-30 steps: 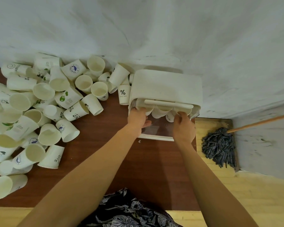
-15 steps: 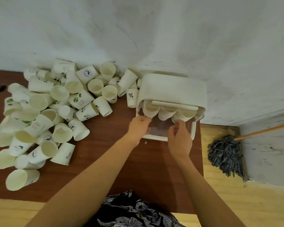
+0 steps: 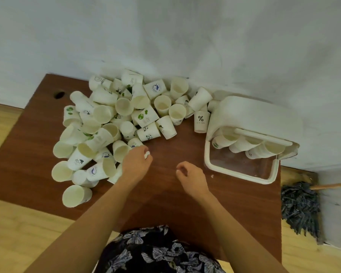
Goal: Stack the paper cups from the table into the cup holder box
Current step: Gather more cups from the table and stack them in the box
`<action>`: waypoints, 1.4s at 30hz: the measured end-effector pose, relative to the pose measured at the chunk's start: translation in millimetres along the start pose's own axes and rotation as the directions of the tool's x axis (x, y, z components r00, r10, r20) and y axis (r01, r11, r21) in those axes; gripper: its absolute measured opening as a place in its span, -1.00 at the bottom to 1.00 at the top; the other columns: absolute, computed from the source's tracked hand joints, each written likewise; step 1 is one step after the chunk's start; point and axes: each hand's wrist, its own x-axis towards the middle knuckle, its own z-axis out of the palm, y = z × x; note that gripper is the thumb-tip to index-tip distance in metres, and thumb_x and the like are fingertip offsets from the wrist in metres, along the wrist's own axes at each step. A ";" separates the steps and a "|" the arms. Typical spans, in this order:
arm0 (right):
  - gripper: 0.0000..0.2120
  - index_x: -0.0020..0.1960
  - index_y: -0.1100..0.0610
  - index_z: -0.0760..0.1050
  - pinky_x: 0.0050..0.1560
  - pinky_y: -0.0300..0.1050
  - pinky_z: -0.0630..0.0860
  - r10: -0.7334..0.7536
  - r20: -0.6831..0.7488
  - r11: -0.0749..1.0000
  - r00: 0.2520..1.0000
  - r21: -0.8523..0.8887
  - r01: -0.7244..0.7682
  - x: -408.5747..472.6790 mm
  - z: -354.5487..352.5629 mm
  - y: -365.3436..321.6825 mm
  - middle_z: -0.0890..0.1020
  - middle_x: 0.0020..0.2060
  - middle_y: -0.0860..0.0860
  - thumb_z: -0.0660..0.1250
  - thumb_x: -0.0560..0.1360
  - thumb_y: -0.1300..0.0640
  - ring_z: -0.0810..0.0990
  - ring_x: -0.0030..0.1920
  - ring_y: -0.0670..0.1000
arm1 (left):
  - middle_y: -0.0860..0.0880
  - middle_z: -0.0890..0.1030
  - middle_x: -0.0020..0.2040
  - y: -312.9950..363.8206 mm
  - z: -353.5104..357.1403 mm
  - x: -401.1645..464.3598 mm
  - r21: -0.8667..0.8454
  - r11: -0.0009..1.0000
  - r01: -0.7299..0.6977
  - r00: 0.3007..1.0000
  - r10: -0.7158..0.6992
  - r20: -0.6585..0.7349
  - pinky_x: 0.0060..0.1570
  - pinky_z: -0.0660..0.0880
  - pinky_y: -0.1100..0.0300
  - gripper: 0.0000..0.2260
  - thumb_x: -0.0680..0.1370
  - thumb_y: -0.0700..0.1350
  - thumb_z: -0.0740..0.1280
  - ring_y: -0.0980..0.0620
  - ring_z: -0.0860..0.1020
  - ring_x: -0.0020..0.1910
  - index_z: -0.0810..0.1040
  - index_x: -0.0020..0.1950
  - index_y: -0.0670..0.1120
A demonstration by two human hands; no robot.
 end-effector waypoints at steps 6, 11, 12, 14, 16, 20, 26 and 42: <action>-0.89 0.03 -0.03 0.57 0.03 -0.06 0.55 0.173 0.065 0.967 0.983 0.179 -0.182 30.3 58.8 -54.6 0.64 -0.10 -0.09 0.31 0.54 0.03 0.59 -0.04 -0.05 | -0.13 0.49 0.17 -74.2 -32.6 34.7 0.217 0.976 0.027 0.998 -0.014 -0.062 -0.06 0.44 -0.01 -0.69 0.49 -0.15 0.31 -0.15 0.46 0.10 0.50 0.23 -0.14; -0.92 -0.01 0.06 0.58 -0.01 -0.06 0.64 0.450 0.133 0.730 0.883 0.514 -0.450 57.9 97.0 -87.8 0.65 -0.07 0.02 0.32 0.56 0.10 0.64 -0.07 -0.04 | -0.09 0.47 -0.03 -107.2 -40.0 57.9 0.228 0.971 -0.067 0.995 0.046 0.093 -0.17 0.45 0.05 -0.79 0.47 -0.16 0.31 -0.10 0.48 -0.08 0.50 0.09 -0.15; -0.91 0.02 0.08 0.58 -0.03 -0.08 0.64 0.489 0.149 0.686 0.860 0.543 -0.484 63.0 101.9 -92.3 0.64 -0.05 0.03 0.33 0.56 0.10 0.63 -0.06 -0.03 | -0.07 0.47 -0.06 -110.7 -40.1 61.2 0.196 0.977 -0.084 0.992 0.064 0.108 -0.19 0.44 0.05 -0.82 0.48 -0.16 0.31 -0.09 0.48 -0.11 0.50 0.06 -0.15; -0.84 0.09 0.11 0.57 -0.06 -0.10 0.64 0.543 0.169 0.614 0.822 0.587 -0.527 72.9 111.0 -97.9 0.63 -0.04 0.04 0.36 0.55 0.08 0.62 -0.05 -0.04 | -0.07 0.47 -0.07 -114.9 -40.6 67.0 0.131 0.983 -0.128 0.987 0.114 0.112 -0.18 0.43 0.06 -0.85 0.50 -0.17 0.30 -0.08 0.48 -0.15 0.51 0.05 -0.15; -0.78 0.14 0.12 0.56 -0.11 -0.12 0.63 0.579 0.182 0.554 0.795 0.627 -0.547 82.0 118.6 -102.7 0.62 -0.06 0.02 0.39 0.54 0.05 0.62 -0.04 -0.04 | -0.05 0.48 -0.07 -117.2 -42.1 72.1 0.087 0.982 -0.167 0.982 0.158 0.100 -0.17 0.40 0.10 -0.89 0.51 -0.19 0.29 -0.04 0.46 -0.16 0.53 0.02 -0.13; -0.70 0.20 0.19 0.53 -0.34 -0.19 0.52 0.625 0.192 0.445 0.757 0.709 -0.547 96.7 128.8 -111.3 0.63 -0.17 0.05 0.43 0.51 0.10 0.61 -0.25 -0.04 | 0.01 0.45 -0.12 -117.3 -49.4 78.0 -0.051 0.980 -0.193 0.977 0.197 0.084 -0.17 0.38 0.12 -0.88 0.48 -0.26 0.28 -0.02 0.45 -0.16 0.54 -0.02 -0.10; -0.75 0.18 0.20 0.56 -0.44 -0.26 0.49 0.679 0.142 0.422 0.720 0.727 -0.541 101.5 130.8 -109.6 0.65 -0.13 0.11 0.40 0.52 0.18 0.57 -0.35 -0.06 | 0.02 0.48 -0.05 -116.8 -52.6 77.4 -0.045 0.967 -0.251 0.963 0.254 0.094 -0.17 0.46 0.06 -0.89 0.49 -0.15 0.30 -0.02 0.48 -0.17 0.49 0.01 -0.06; -0.80 0.17 0.11 0.58 -0.07 -0.19 0.47 0.405 -0.450 0.914 0.796 0.211 -0.346 23.5 108.8 -54.5 0.63 0.00 -0.03 0.33 0.56 0.13 0.56 -0.07 -0.09 | -0.04 0.55 -0.07 -91.6 -24.6 53.5 0.234 0.934 -0.271 0.948 0.218 0.230 -0.21 0.39 0.13 -0.88 0.60 -0.04 0.22 -0.04 0.56 -0.07 0.46 -0.02 -0.08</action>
